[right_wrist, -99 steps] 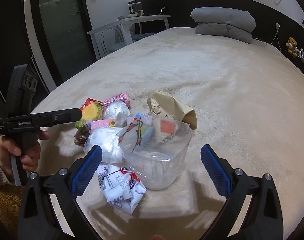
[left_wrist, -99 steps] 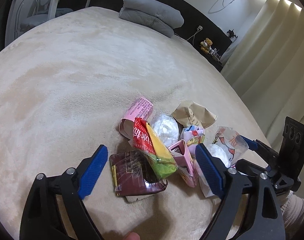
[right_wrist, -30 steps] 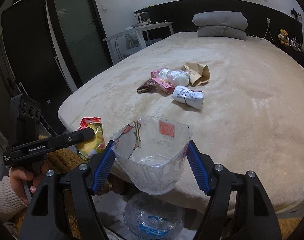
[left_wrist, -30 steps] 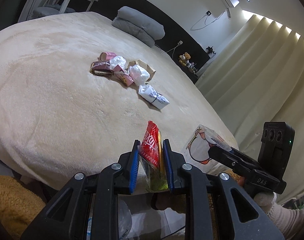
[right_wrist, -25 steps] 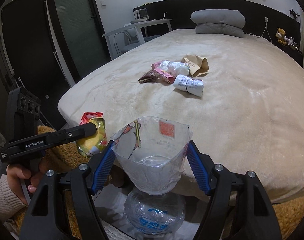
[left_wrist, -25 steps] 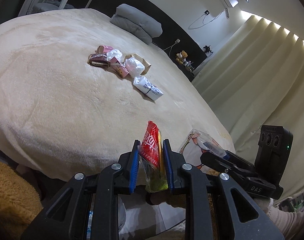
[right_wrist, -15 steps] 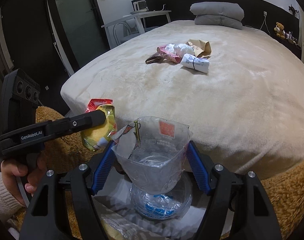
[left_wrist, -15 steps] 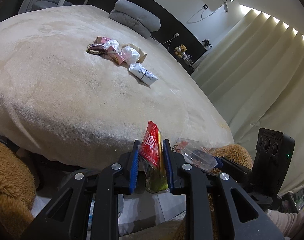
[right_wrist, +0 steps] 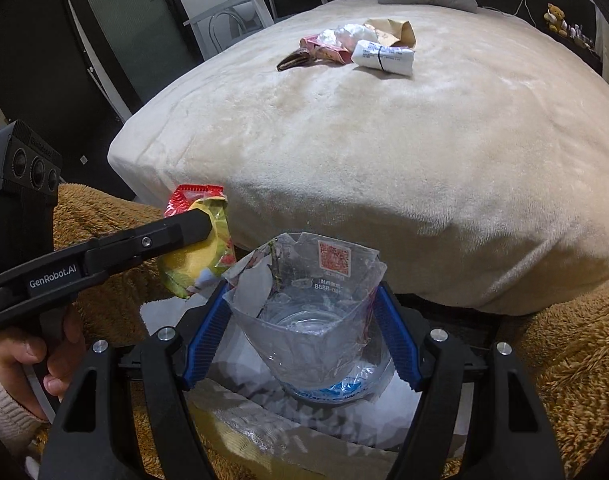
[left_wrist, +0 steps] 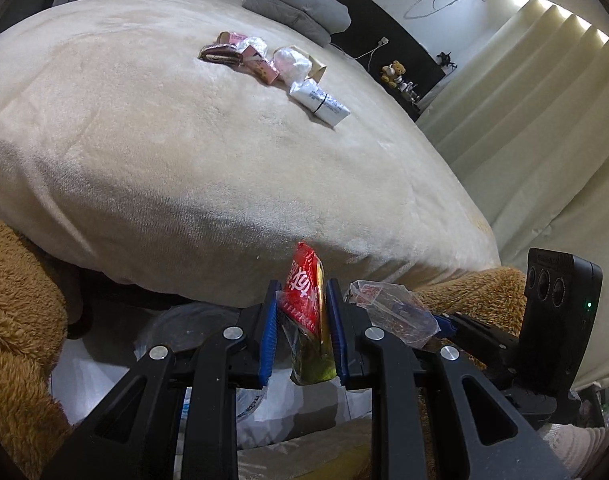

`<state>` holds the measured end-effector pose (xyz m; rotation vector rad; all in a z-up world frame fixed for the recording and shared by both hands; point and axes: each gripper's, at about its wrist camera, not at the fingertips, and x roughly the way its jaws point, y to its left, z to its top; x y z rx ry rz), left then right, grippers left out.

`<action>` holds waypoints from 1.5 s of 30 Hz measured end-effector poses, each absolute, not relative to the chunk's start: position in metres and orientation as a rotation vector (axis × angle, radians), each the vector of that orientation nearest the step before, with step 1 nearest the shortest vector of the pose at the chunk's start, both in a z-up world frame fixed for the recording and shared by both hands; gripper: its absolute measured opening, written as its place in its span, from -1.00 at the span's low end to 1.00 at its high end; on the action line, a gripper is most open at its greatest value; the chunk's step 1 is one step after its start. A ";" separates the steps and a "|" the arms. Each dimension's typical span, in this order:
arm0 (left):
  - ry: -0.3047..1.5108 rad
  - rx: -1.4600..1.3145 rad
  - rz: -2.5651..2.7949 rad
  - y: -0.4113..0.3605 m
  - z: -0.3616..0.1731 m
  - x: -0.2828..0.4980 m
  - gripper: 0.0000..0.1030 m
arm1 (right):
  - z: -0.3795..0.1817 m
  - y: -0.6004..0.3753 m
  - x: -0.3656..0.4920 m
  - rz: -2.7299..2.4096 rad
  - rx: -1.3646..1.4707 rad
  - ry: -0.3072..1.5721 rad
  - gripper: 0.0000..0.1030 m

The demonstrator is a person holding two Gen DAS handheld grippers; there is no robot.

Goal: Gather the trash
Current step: 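Carry the red wrapper and clear cup down over the floor bin with both grippers, then open both grippers to drop the wrapper and cup into the bin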

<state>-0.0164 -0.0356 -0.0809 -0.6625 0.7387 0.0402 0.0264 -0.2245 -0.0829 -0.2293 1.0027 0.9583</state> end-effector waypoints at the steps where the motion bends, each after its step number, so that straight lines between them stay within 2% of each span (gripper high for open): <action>1: 0.753 -0.665 0.047 -0.034 -0.085 -0.014 -0.57 | -0.086 -0.224 0.029 0.951 -0.229 1.020 0.38; 23: 1.173 -0.773 0.113 -0.020 -0.179 0.031 -0.57 | -0.178 -0.209 0.085 0.808 -0.105 1.484 0.38; 38: 1.340 -0.802 0.103 -0.025 -0.211 0.041 -0.55 | -0.197 -0.209 0.103 0.765 -0.037 1.579 0.42; 40: 1.357 -0.798 0.127 -0.024 -0.213 0.040 -0.30 | -0.197 -0.210 0.105 0.769 -0.014 1.590 0.48; 42: 1.352 -0.800 0.136 -0.023 -0.213 0.040 -0.16 | -0.196 -0.211 0.106 0.768 -0.004 1.596 0.55; 45: 1.350 -0.792 0.140 -0.022 -0.212 0.040 -0.09 | -0.195 -0.210 0.106 0.767 -0.005 1.597 0.56</action>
